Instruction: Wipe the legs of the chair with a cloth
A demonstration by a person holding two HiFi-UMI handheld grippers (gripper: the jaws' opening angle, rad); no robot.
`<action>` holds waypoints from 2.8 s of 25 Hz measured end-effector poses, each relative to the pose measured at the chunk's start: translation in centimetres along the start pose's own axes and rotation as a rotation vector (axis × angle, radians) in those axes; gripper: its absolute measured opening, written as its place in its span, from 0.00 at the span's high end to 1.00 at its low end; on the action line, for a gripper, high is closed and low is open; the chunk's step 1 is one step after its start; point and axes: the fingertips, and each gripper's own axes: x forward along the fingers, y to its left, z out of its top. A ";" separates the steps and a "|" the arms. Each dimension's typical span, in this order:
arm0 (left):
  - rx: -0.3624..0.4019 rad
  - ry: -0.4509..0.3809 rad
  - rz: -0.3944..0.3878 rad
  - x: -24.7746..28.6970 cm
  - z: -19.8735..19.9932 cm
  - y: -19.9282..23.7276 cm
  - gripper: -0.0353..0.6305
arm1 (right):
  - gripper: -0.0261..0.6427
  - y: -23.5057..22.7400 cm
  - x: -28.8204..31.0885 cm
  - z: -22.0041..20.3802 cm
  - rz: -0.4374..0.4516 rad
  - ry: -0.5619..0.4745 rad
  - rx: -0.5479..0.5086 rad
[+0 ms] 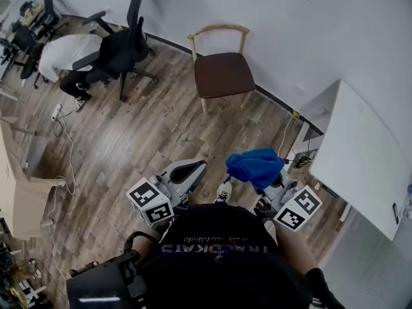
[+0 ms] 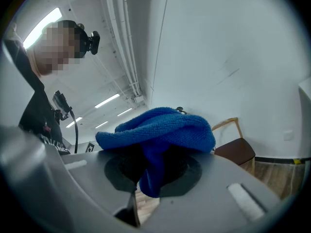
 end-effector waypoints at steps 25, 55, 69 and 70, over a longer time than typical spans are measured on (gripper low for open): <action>-0.047 -0.126 0.197 -2.9 3.8 8.1 0.95 | 0.86 -4.2 5.6 1.7 0.007 0.011 0.038; -0.005 0.028 0.060 -4.5 11.9 25.9 0.95 | 0.86 -8.1 25.5 2.5 -0.121 0.031 -0.015; -0.010 0.063 0.241 4.9 9.2 30.4 0.95 | 0.86 -20.1 26.6 3.6 0.021 0.234 -0.052; -0.013 0.057 0.258 5.3 9.0 31.0 0.95 | 0.86 -20.9 26.9 3.4 0.026 0.247 -0.053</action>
